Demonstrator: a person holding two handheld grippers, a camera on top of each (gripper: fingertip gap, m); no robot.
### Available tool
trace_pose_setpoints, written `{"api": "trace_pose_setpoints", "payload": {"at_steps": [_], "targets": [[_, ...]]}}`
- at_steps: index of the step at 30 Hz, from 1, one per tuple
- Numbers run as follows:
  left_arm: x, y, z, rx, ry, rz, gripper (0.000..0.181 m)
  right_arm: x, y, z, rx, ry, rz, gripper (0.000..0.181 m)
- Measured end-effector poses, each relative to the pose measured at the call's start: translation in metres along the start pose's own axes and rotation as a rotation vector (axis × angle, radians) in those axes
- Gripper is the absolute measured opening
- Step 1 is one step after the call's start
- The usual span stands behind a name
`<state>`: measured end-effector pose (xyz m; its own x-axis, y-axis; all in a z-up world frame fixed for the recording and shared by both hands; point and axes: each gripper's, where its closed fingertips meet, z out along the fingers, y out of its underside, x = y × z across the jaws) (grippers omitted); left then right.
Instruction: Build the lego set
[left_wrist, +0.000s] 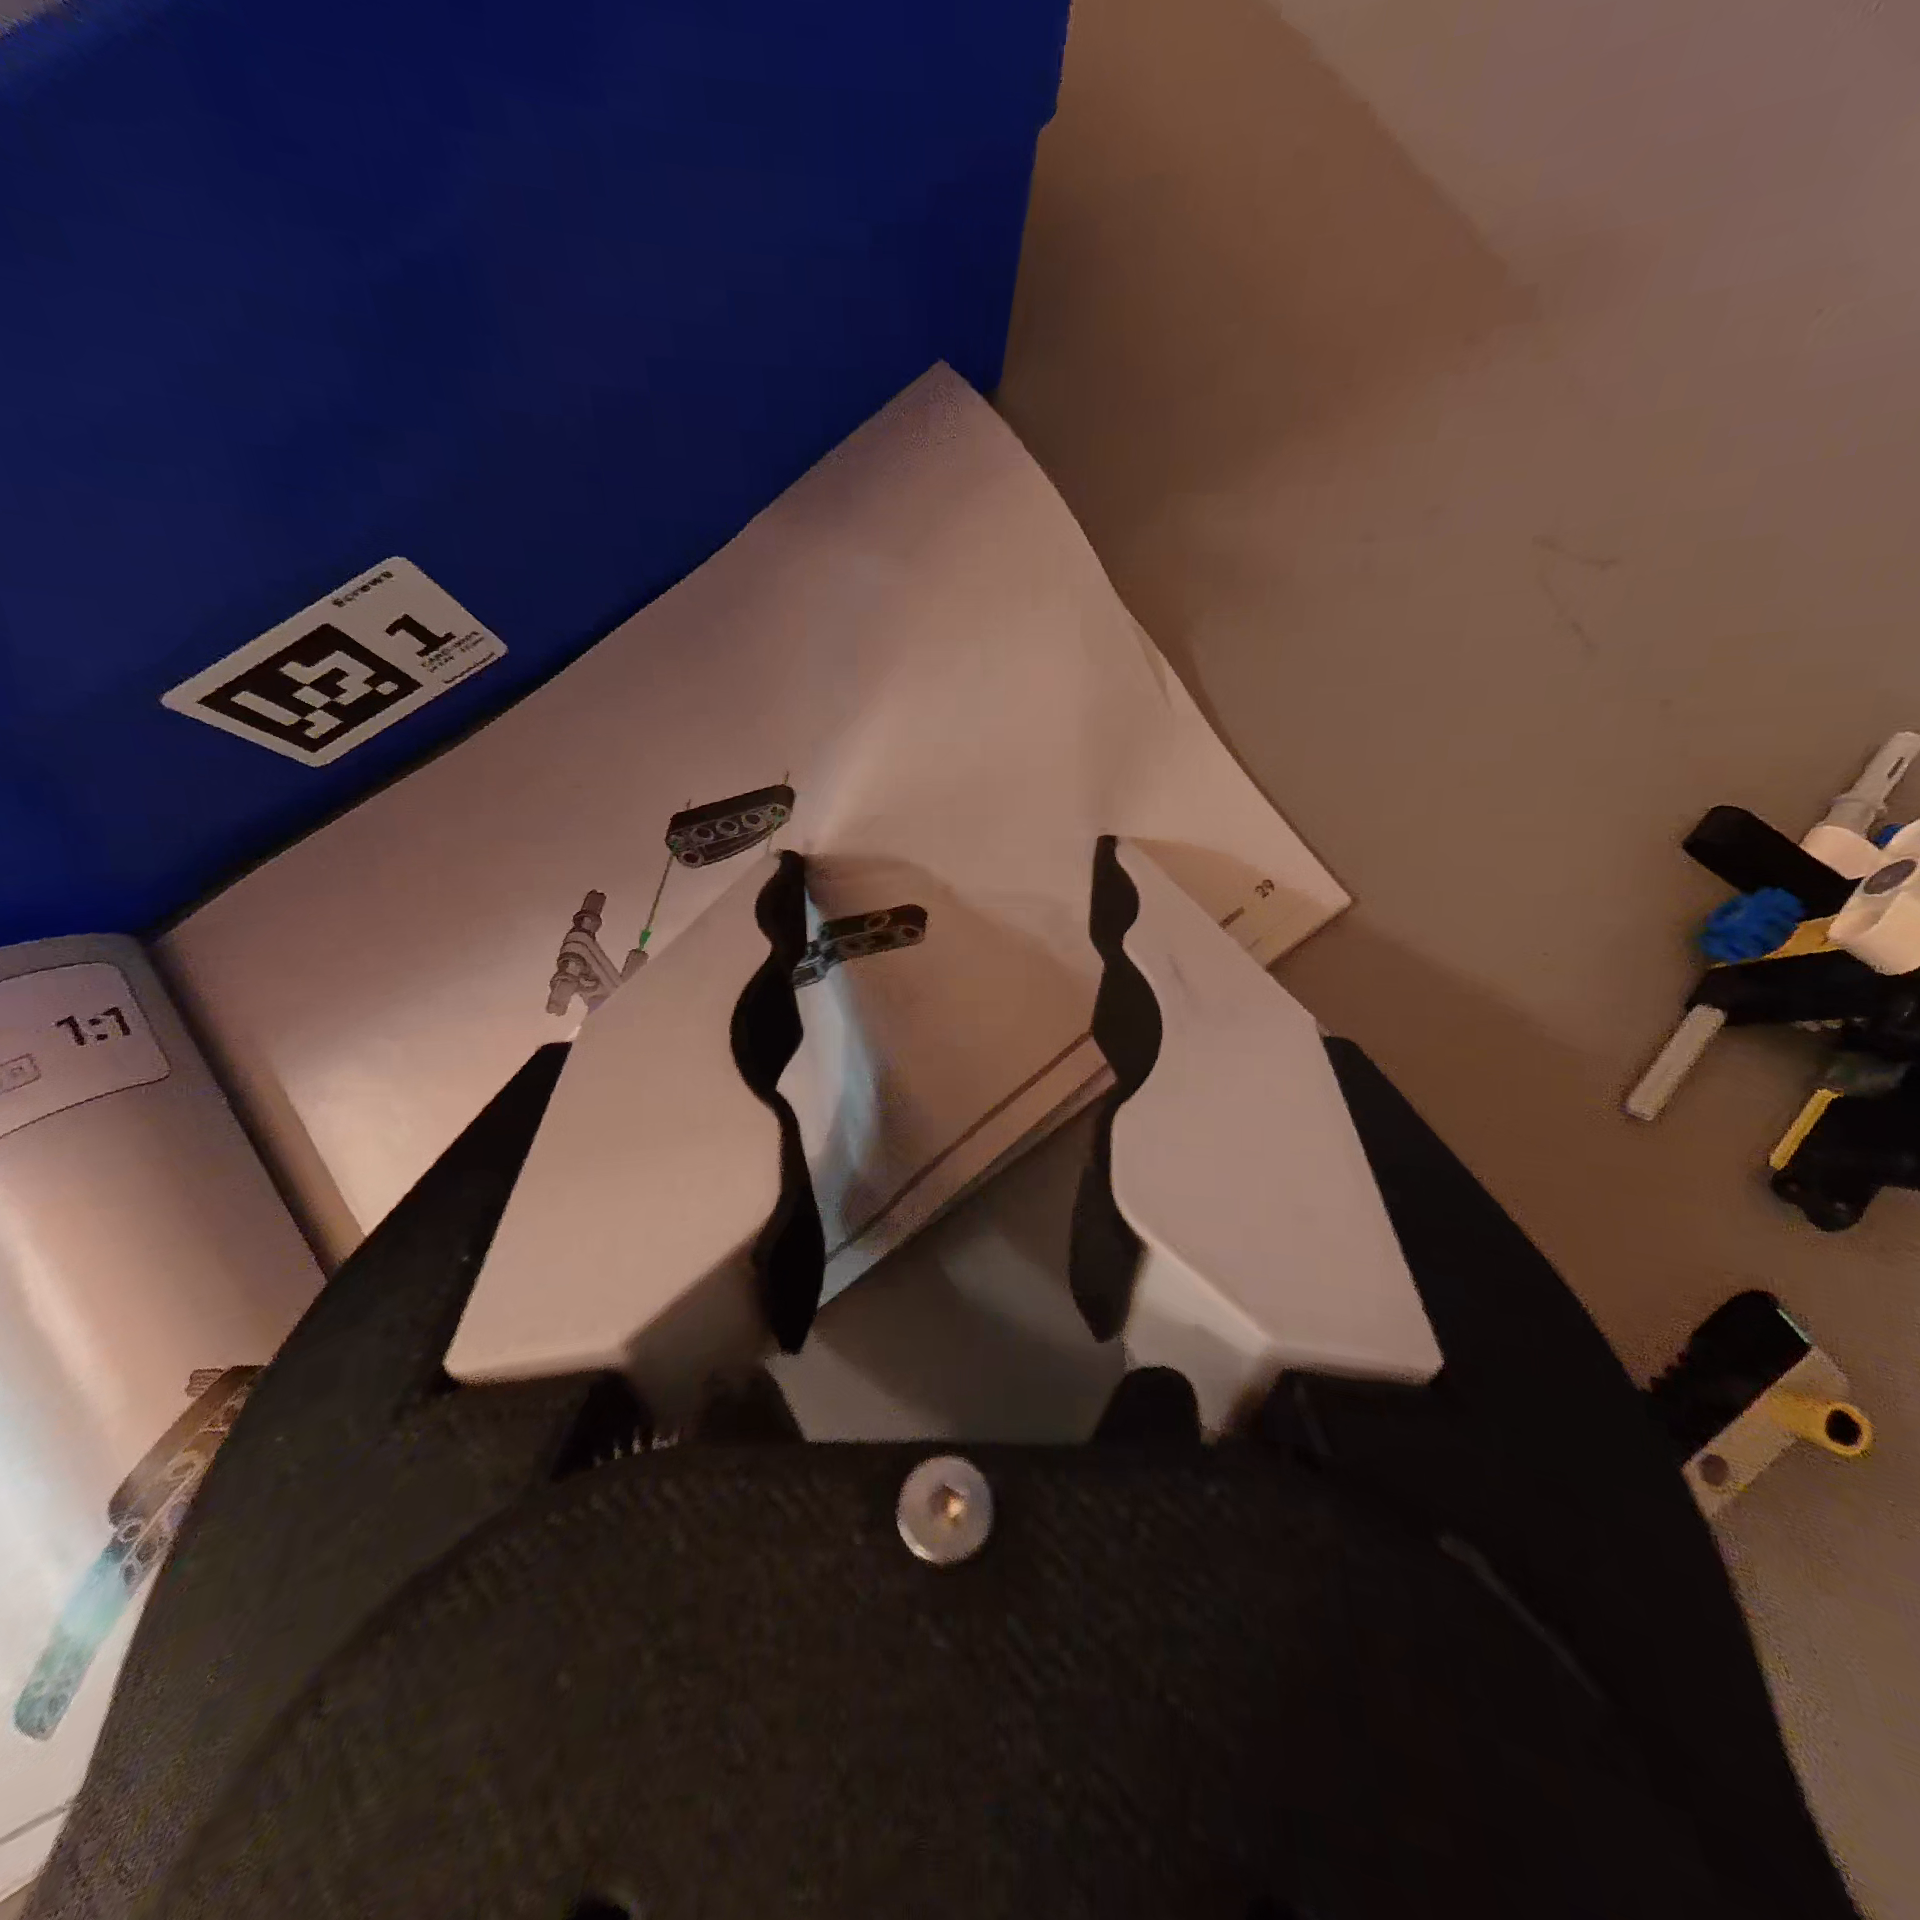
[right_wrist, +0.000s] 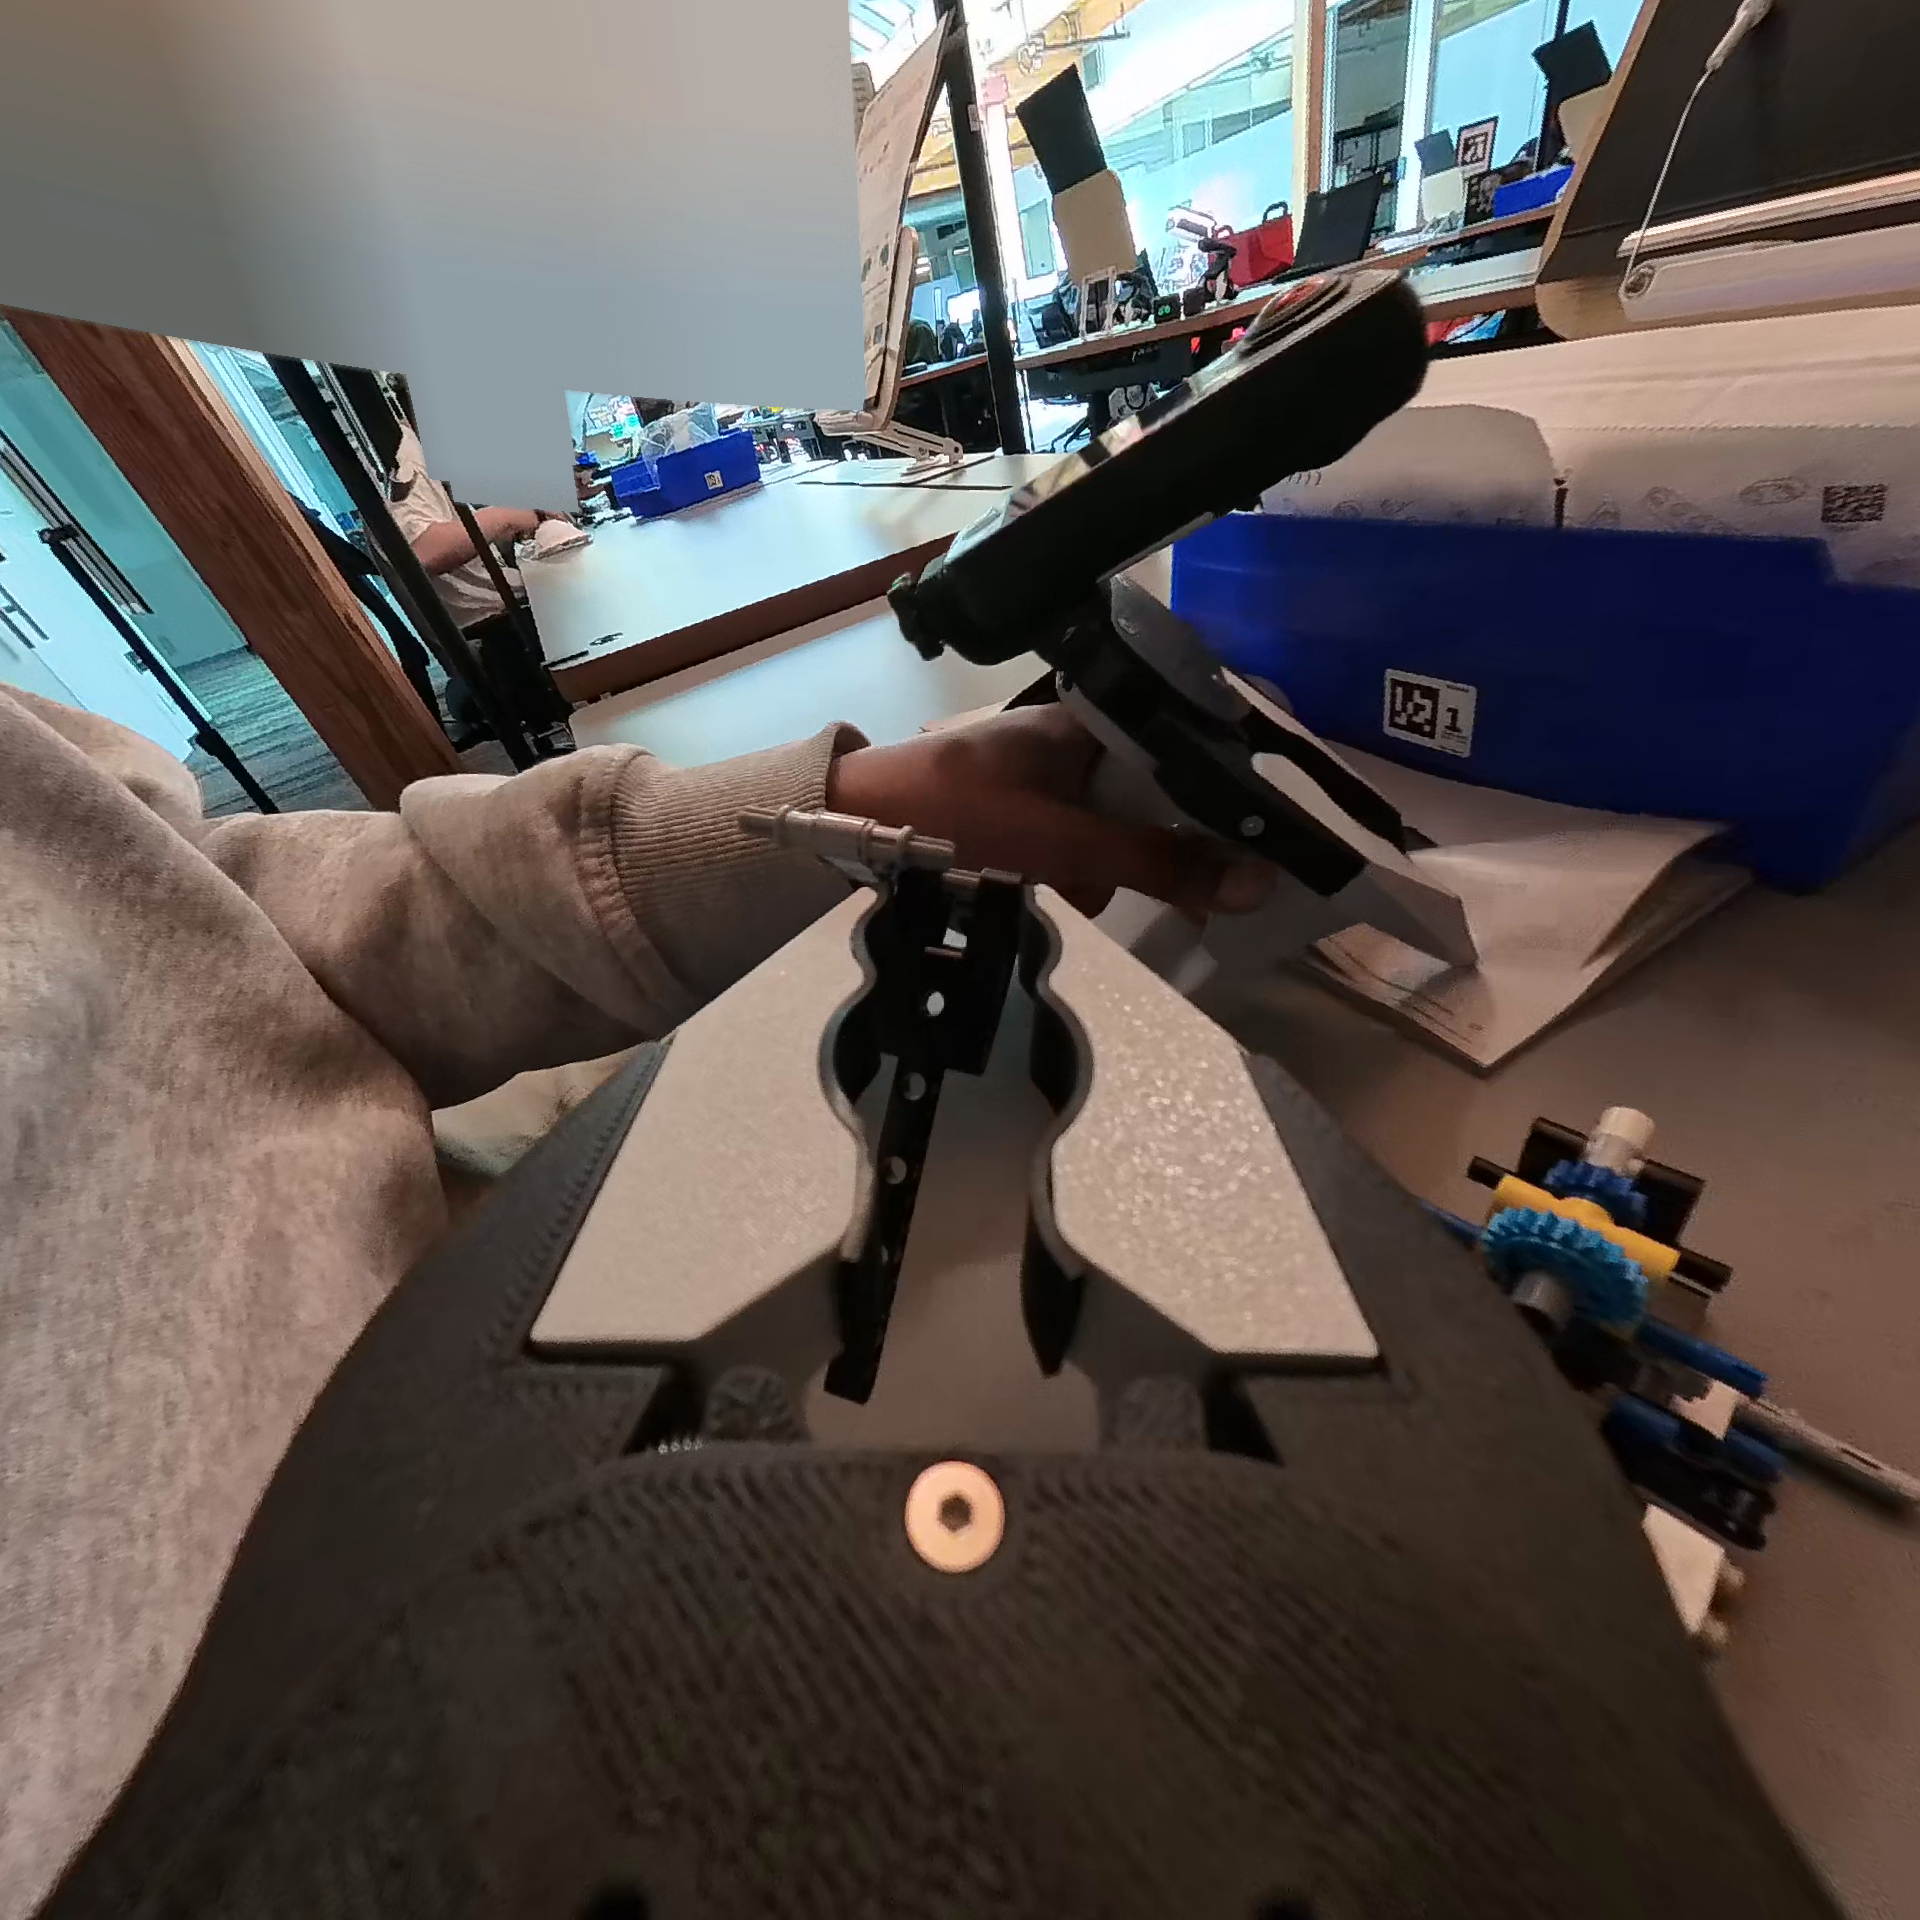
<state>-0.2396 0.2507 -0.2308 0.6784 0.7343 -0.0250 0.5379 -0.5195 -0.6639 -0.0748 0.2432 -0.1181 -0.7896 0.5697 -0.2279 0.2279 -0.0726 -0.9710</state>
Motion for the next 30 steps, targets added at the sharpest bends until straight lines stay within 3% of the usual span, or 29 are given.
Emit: {"api": "trace_pose_setpoints", "payload": {"at_steps": [9, 18, 24, 27, 30], "targets": [[-0.021, 0.001, -0.004, 0.02, -0.033, -0.064, 0.008, 0.0, 0.0, 0.0, -0.002, 0.003, -0.009, 0.023], [-0.042, -0.01, -0.039, 0.18, 0.073, -0.244, 0.0, 0.001, 0.001, 0.001, -0.005, 0.002, -0.002, 0.023], [-0.088, -0.016, -0.104, 0.403, 0.196, -0.472, 0.0, 0.0, 0.001, 0.001, -0.004, 0.0, 0.003, 0.023], [-0.13, 0.004, -0.132, 0.455, 0.242, -0.627, 0.0, 0.0, 0.002, 0.002, -0.007, 0.0, 0.001, 0.022], [-0.169, 0.045, -0.137, 0.404, 0.173, -0.679, 0.005, -0.001, 0.003, 0.003, -0.011, -0.003, 0.001, 0.023]]}}
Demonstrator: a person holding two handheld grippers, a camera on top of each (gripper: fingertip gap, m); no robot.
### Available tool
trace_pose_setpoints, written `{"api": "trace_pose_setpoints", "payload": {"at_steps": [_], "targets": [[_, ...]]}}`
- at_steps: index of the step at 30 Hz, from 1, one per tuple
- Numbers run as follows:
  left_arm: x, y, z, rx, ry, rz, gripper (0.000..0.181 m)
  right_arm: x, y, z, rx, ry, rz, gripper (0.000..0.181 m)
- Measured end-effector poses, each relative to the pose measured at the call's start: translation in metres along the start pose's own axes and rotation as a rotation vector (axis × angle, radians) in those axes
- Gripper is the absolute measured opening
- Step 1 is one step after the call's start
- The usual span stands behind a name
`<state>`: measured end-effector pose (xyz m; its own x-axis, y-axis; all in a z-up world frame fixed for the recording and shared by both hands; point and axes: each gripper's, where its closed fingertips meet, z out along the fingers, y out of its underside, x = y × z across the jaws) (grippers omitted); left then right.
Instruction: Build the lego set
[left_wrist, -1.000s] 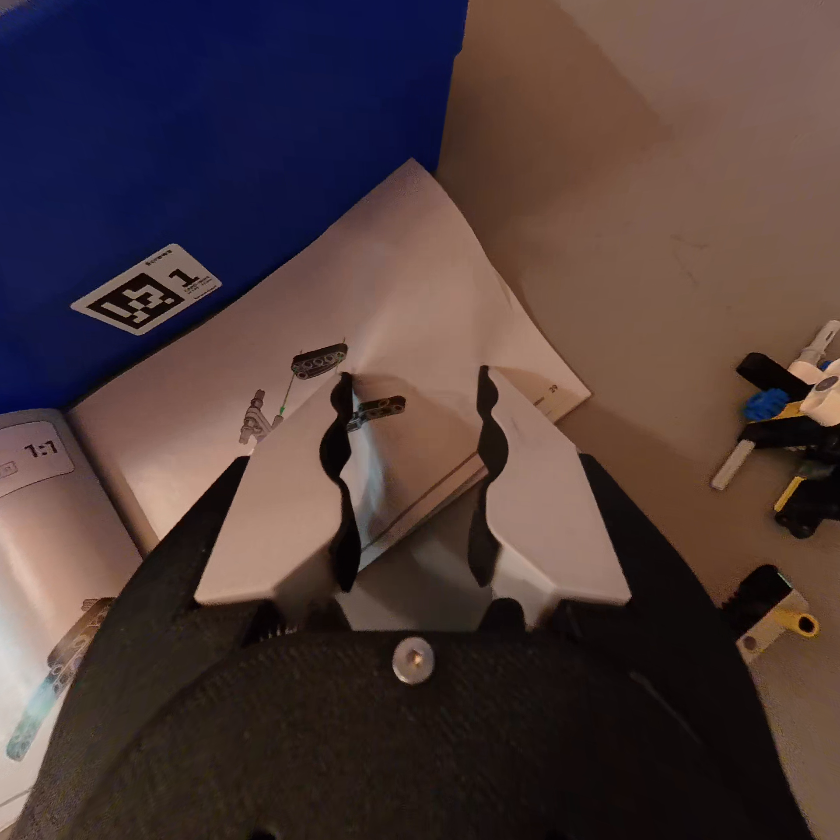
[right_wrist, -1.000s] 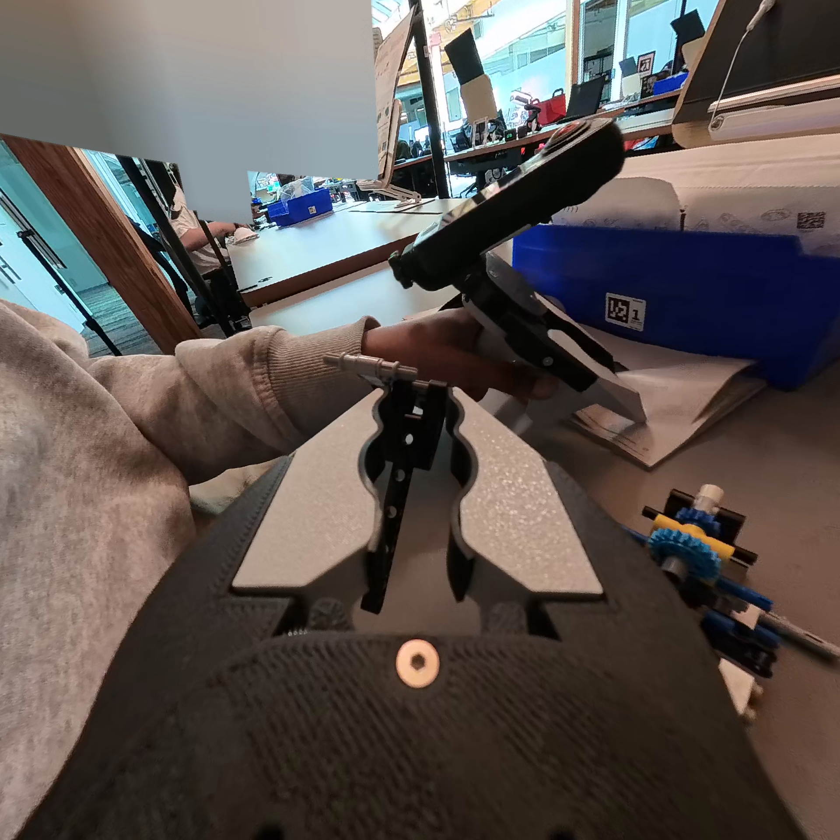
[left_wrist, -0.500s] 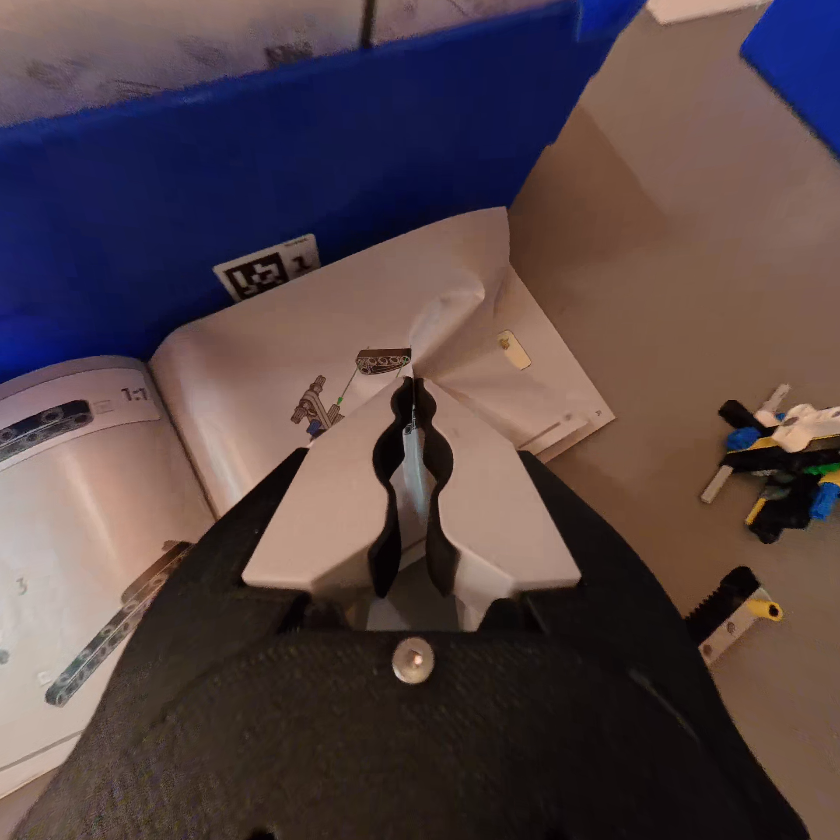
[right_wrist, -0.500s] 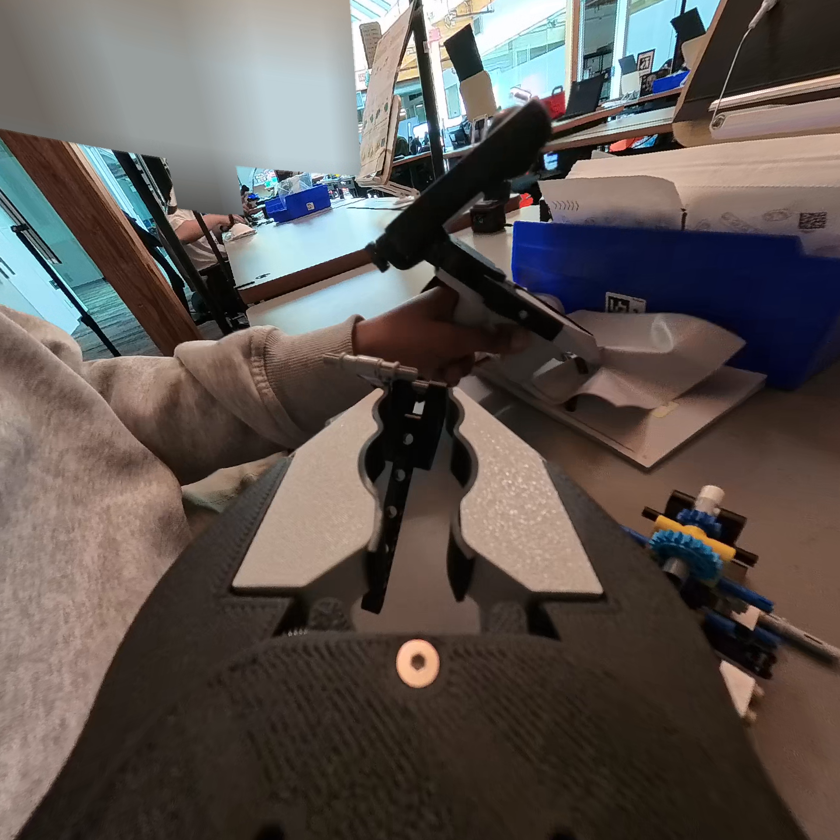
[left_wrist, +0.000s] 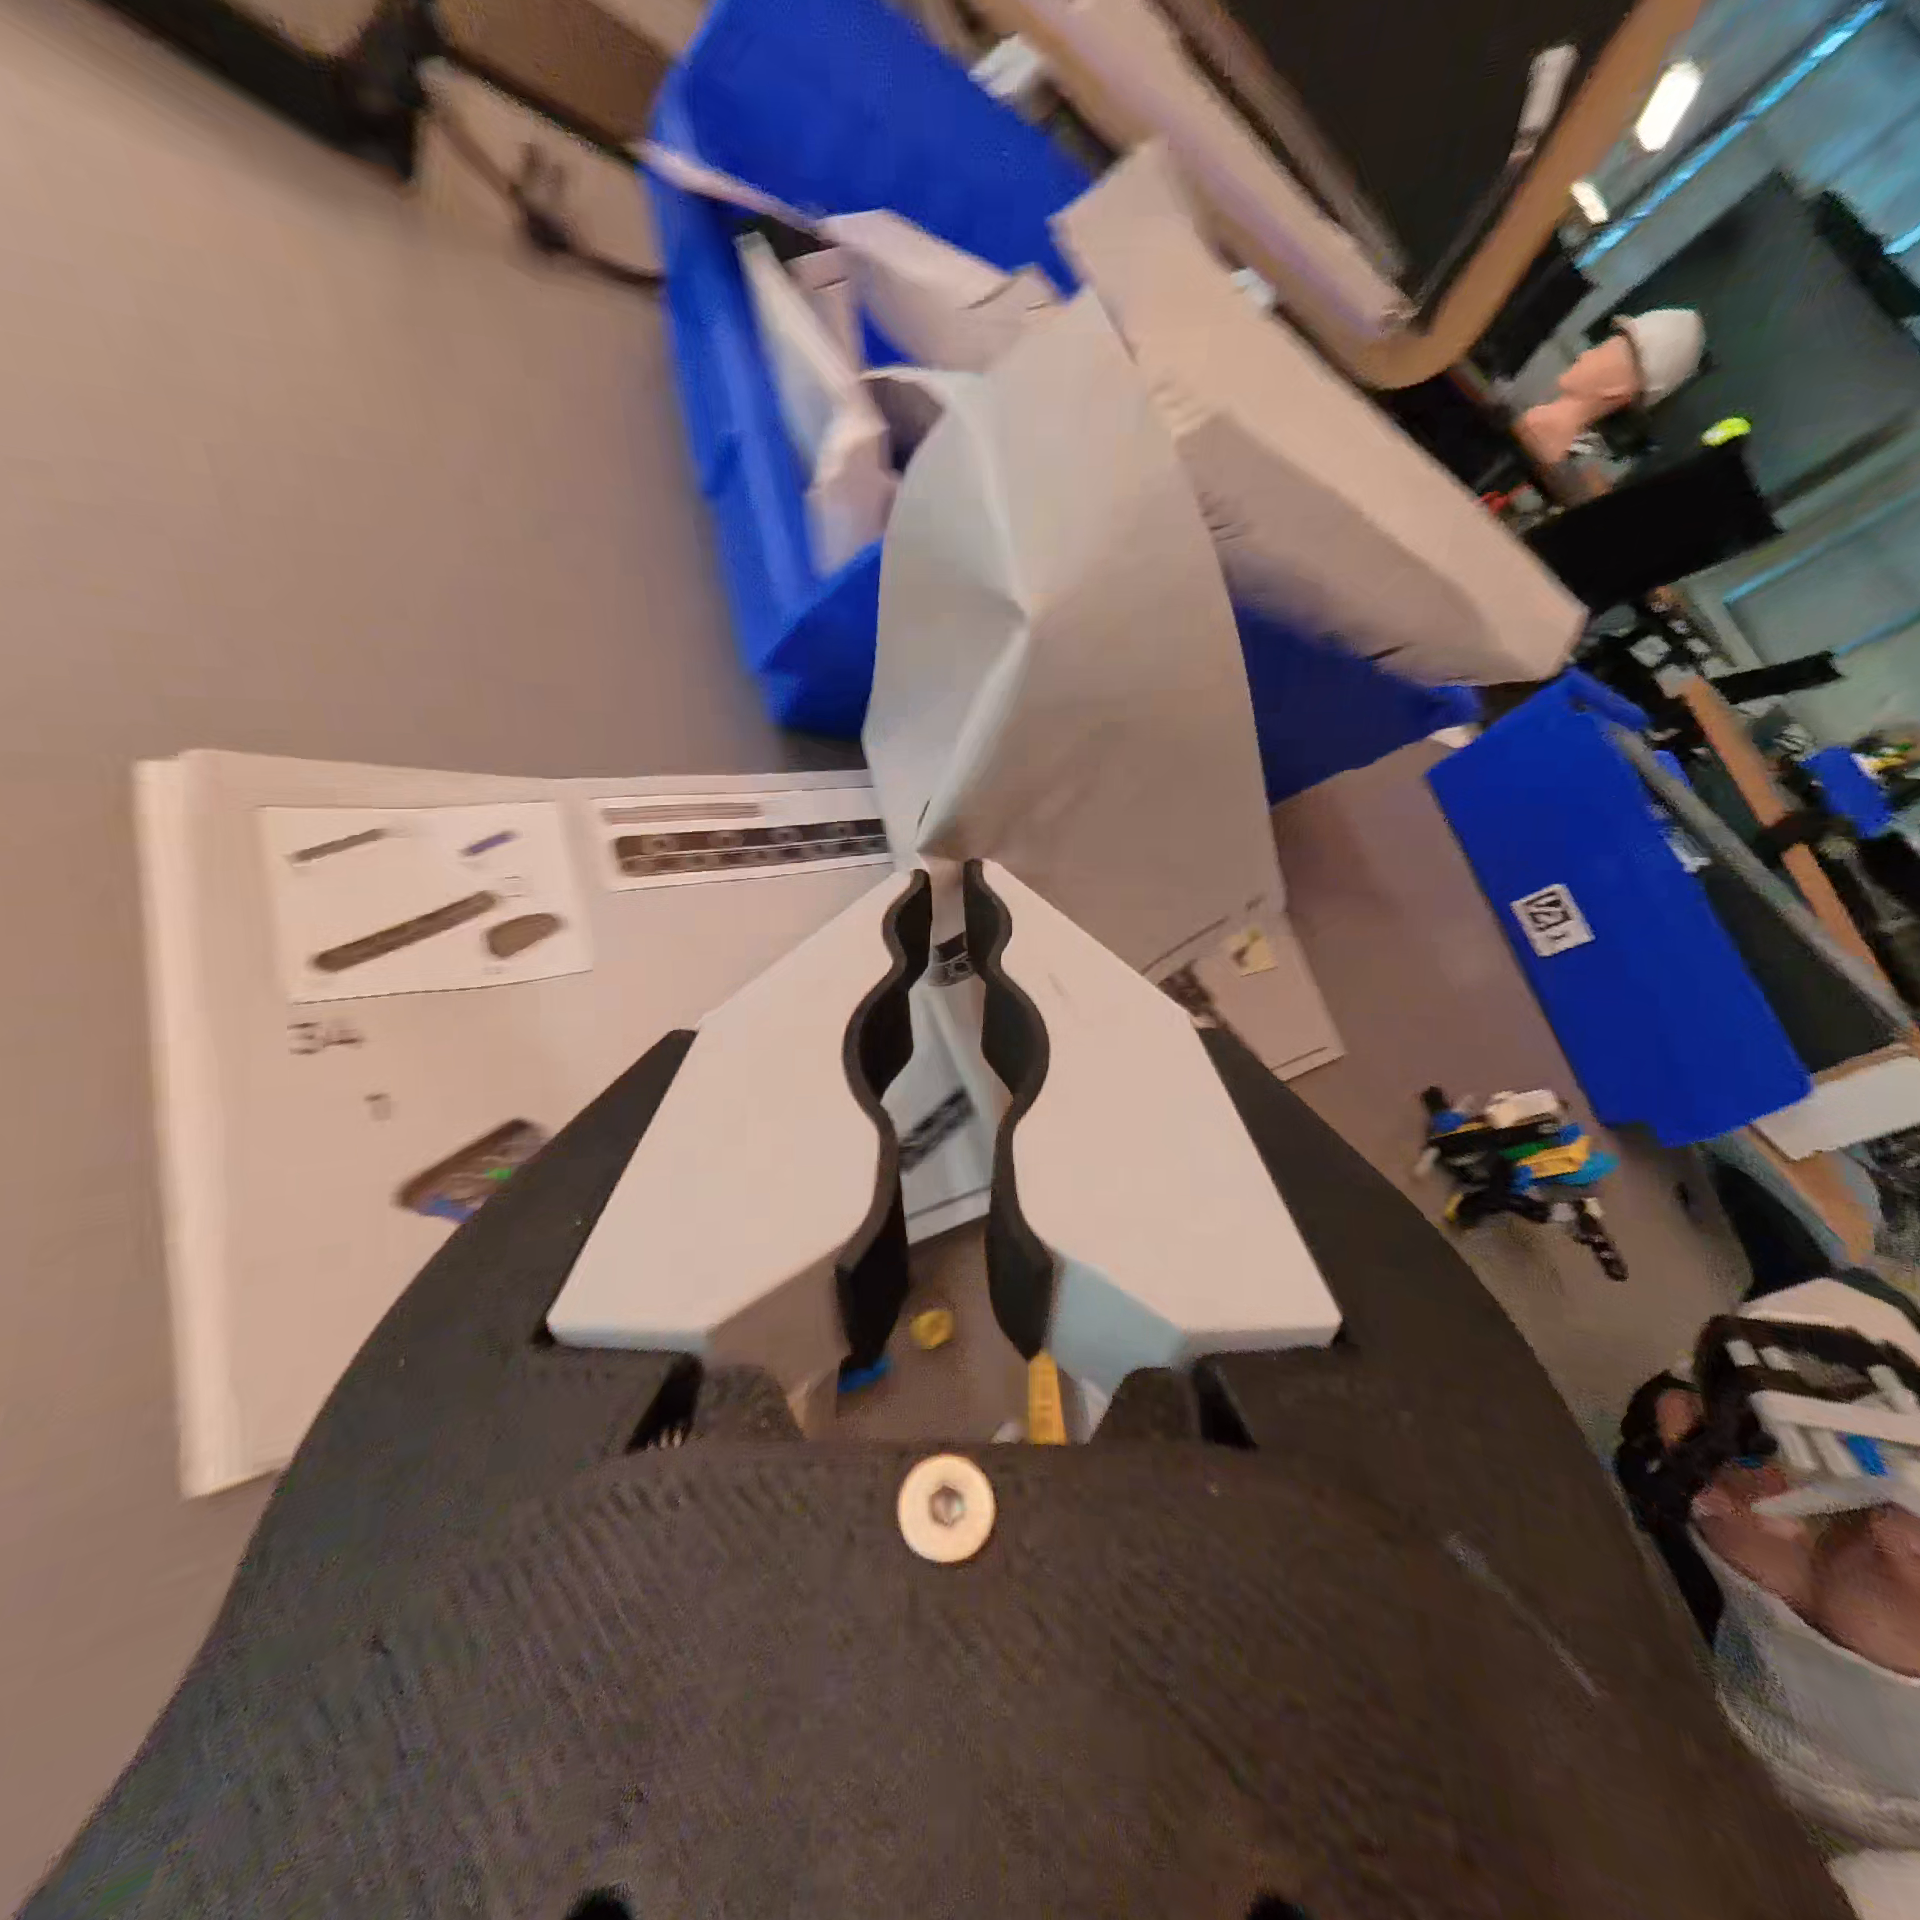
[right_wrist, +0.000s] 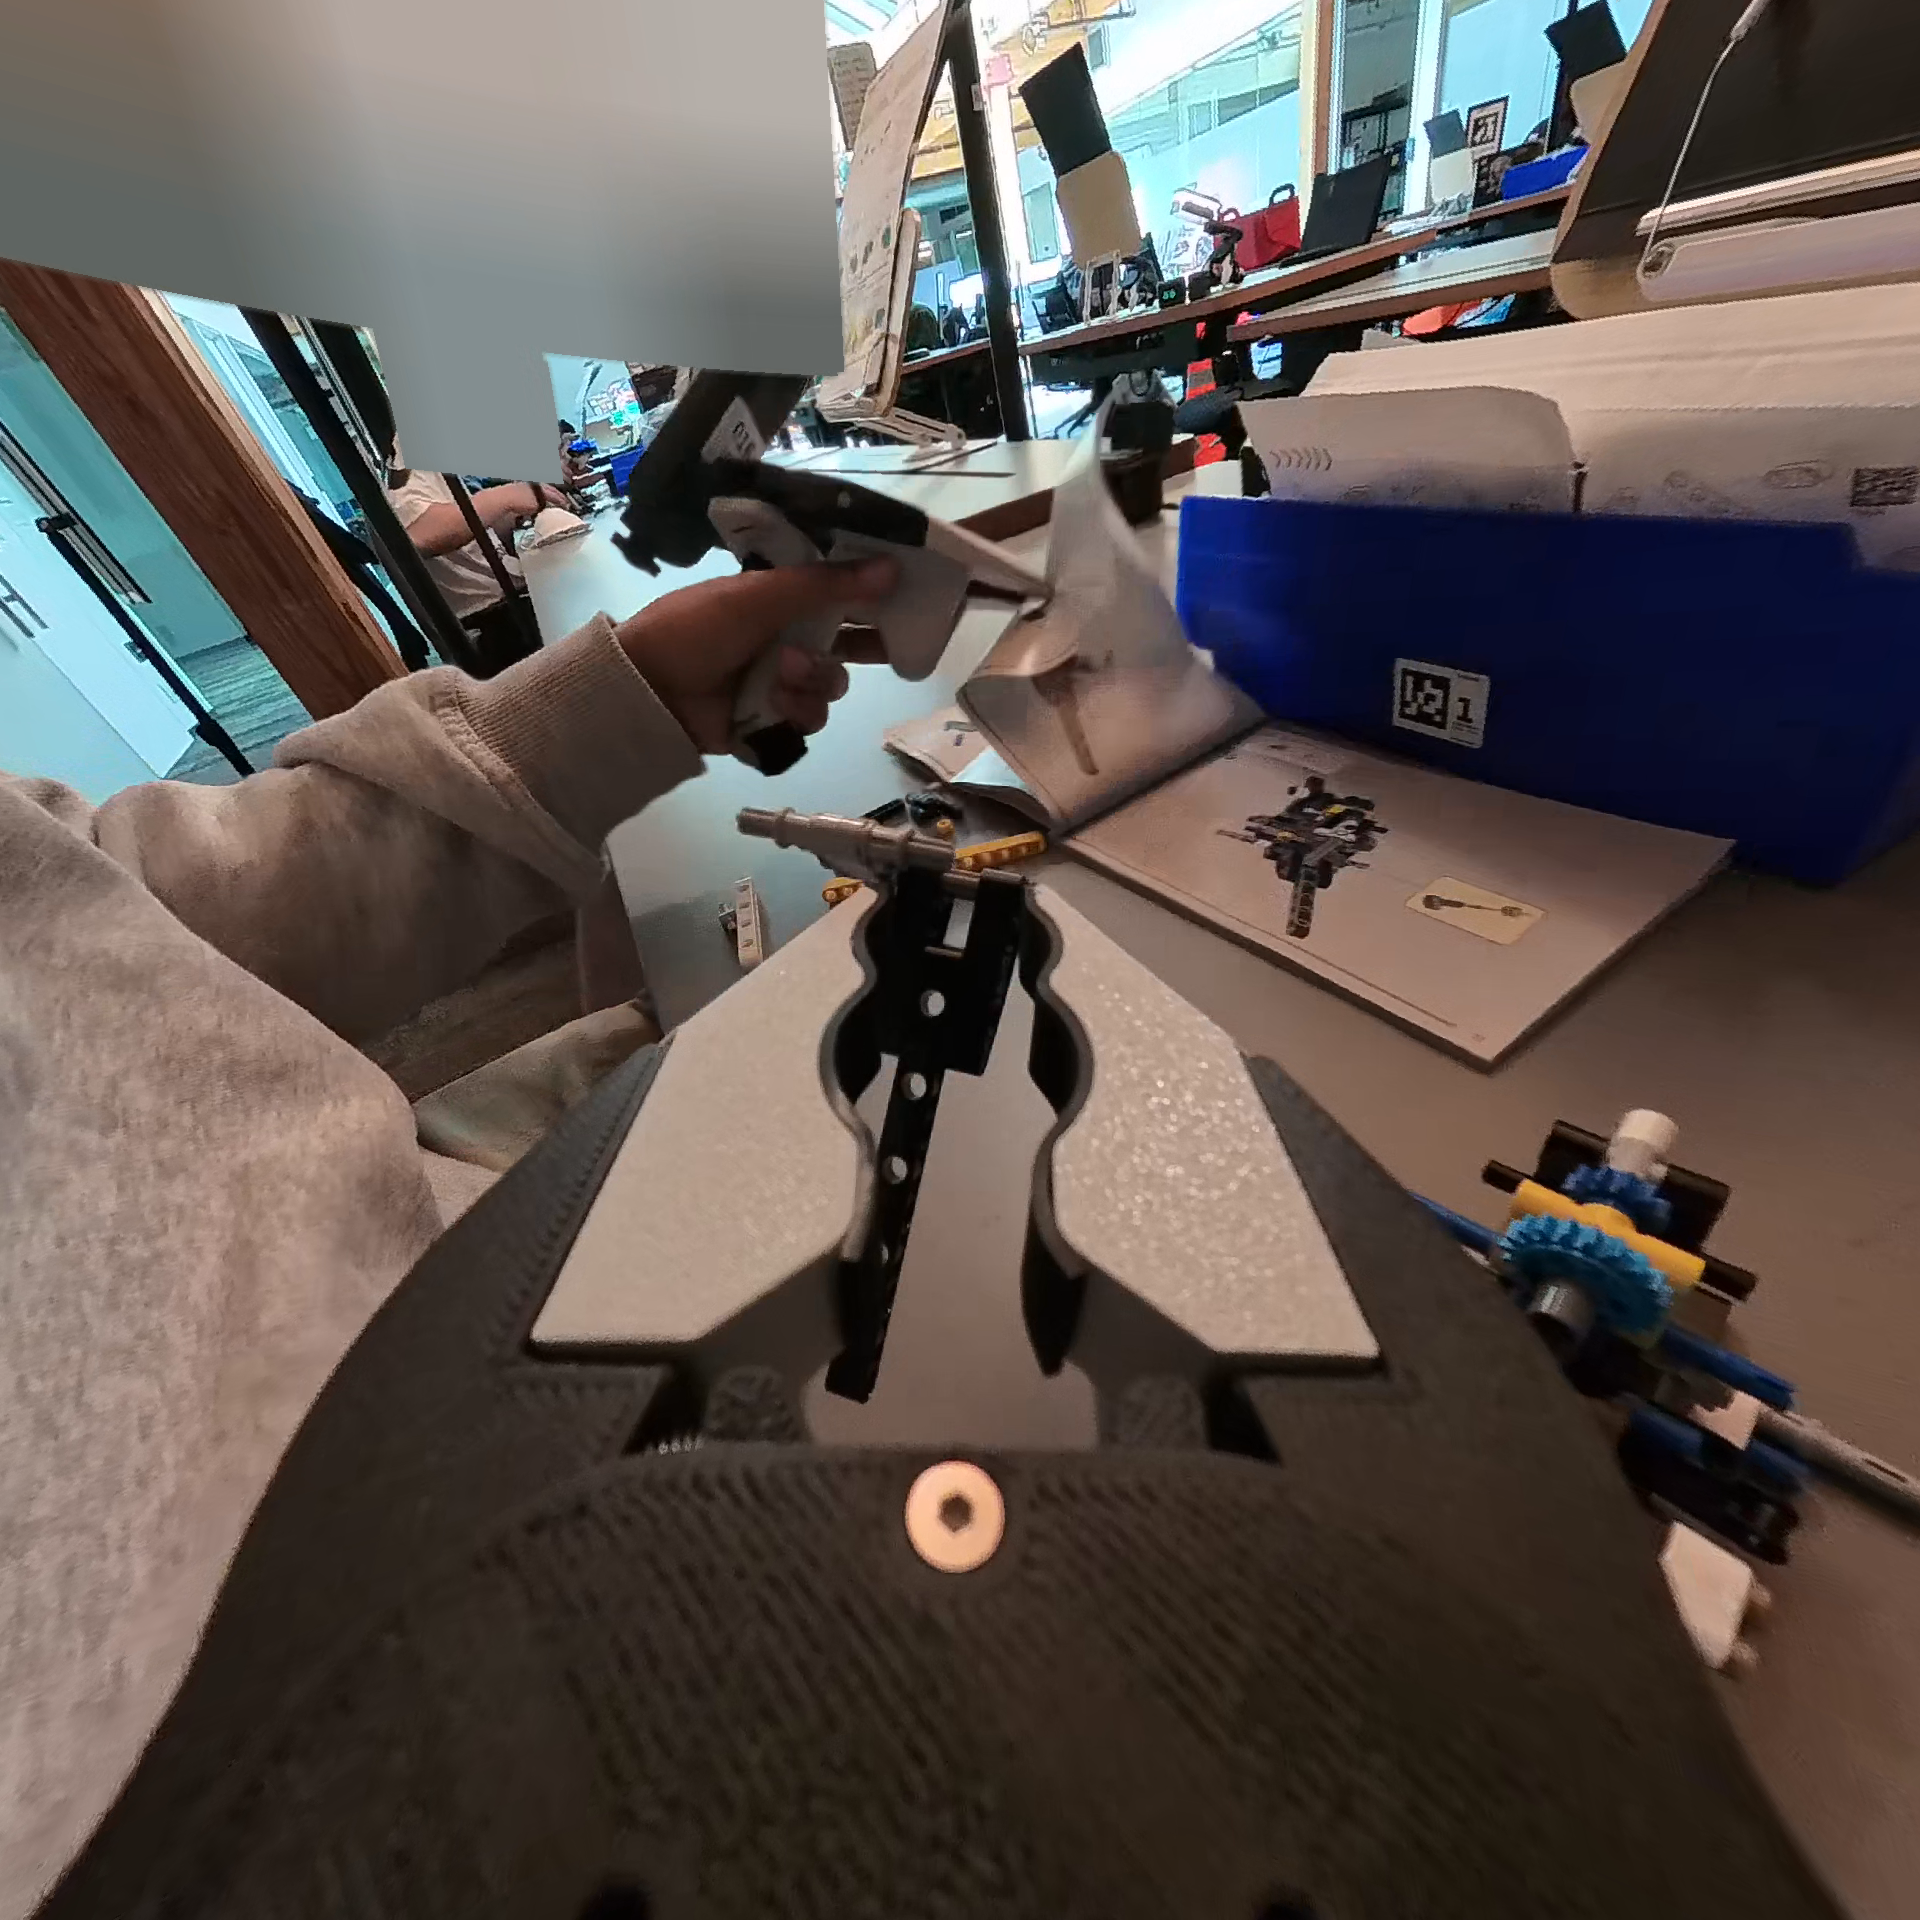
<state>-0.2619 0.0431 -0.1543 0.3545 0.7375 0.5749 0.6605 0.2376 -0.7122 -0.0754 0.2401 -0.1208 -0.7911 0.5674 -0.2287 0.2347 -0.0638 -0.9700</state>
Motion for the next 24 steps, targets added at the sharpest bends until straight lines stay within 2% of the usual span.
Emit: {"api": "trace_pose_setpoints", "payload": {"at_steps": [2, 3, 6, 8, 10, 14, 16, 21, 24], "targets": [[-0.028, 0.005, -0.012, -0.011, -0.051, -0.053, 0.008, -0.001, 0.001, 0.001, -0.008, 0.0, -0.004, 0.023], [-0.039, 0.005, -0.018, 0.006, -0.073, -0.081, 0.016, -0.001, 0.002, 0.002, -0.012, 0.0, -0.008, 0.023], [-0.063, -0.01, -0.043, 0.125, -0.107, -0.171, 0.032, -0.002, 0.004, 0.004, -0.025, 0.004, -0.025, 0.022], [-0.065, -0.025, -0.061, 0.217, -0.096, -0.183, 0.032, -0.002, 0.006, 0.005, -0.035, 0.007, -0.035, 0.023], [-0.064, -0.034, -0.073, 0.253, -0.115, -0.159, 0.033, -0.003, 0.007, 0.006, -0.042, 0.009, -0.042, 0.023], [-0.052, -0.049, -0.092, 0.348, -0.231, 0.013, 0.033, -0.003, 0.009, 0.009, -0.054, 0.013, -0.056, 0.023], [-0.033, -0.039, -0.079, 0.293, -0.228, 0.113, 0.033, -0.003, 0.01, 0.01, -0.059, 0.016, -0.064, 0.023], [0.014, 0.031, -0.011, -0.051, -0.108, 0.358, 0.038, -0.007, 0.013, 0.013, -0.077, 0.009, -0.084, 0.023], [0.013, 0.061, 0.013, -0.212, -0.171, 0.51, 0.042, -0.009, 0.014, 0.014, -0.085, 0.008, -0.098, 0.023]]}}
